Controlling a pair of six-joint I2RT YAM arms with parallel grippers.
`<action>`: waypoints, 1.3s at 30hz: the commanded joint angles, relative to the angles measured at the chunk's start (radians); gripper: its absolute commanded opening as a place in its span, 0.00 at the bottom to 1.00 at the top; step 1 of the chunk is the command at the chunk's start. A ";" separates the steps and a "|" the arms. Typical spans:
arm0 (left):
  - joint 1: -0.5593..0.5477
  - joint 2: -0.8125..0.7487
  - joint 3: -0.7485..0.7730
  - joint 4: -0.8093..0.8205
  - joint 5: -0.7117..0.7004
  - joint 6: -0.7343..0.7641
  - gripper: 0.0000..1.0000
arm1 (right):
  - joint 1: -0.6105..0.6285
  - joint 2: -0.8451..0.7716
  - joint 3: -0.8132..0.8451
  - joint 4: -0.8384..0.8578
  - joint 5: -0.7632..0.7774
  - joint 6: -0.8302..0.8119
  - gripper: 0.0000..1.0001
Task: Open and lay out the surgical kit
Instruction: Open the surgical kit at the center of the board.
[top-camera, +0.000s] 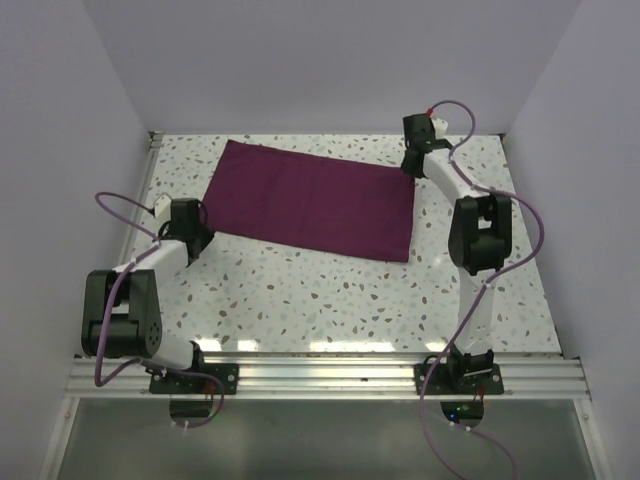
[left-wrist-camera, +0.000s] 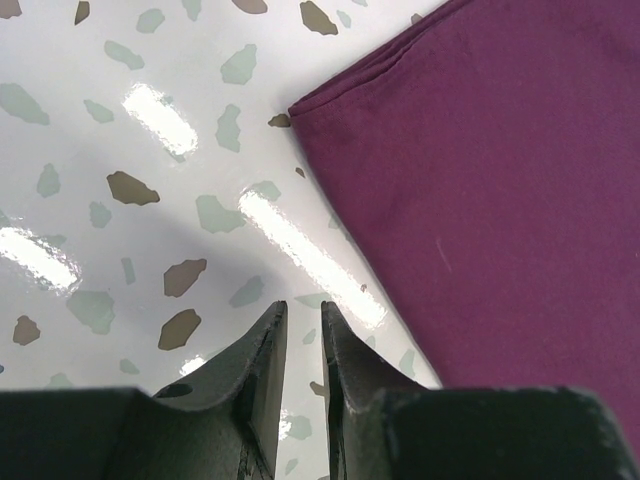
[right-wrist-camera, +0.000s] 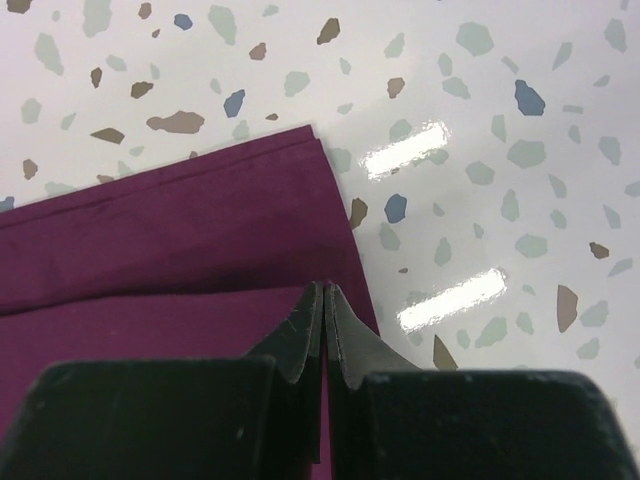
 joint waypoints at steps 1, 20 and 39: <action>-0.005 -0.037 0.038 0.004 0.003 0.014 0.24 | 0.019 -0.062 0.040 -0.048 -0.001 -0.012 0.00; -0.004 -0.255 0.261 -0.205 -0.017 0.087 0.48 | 0.465 -0.663 -0.625 0.025 0.003 0.074 0.00; -0.004 -0.661 0.117 -0.384 -0.029 0.044 0.48 | 0.685 -1.768 -1.158 -0.466 -0.141 0.455 0.19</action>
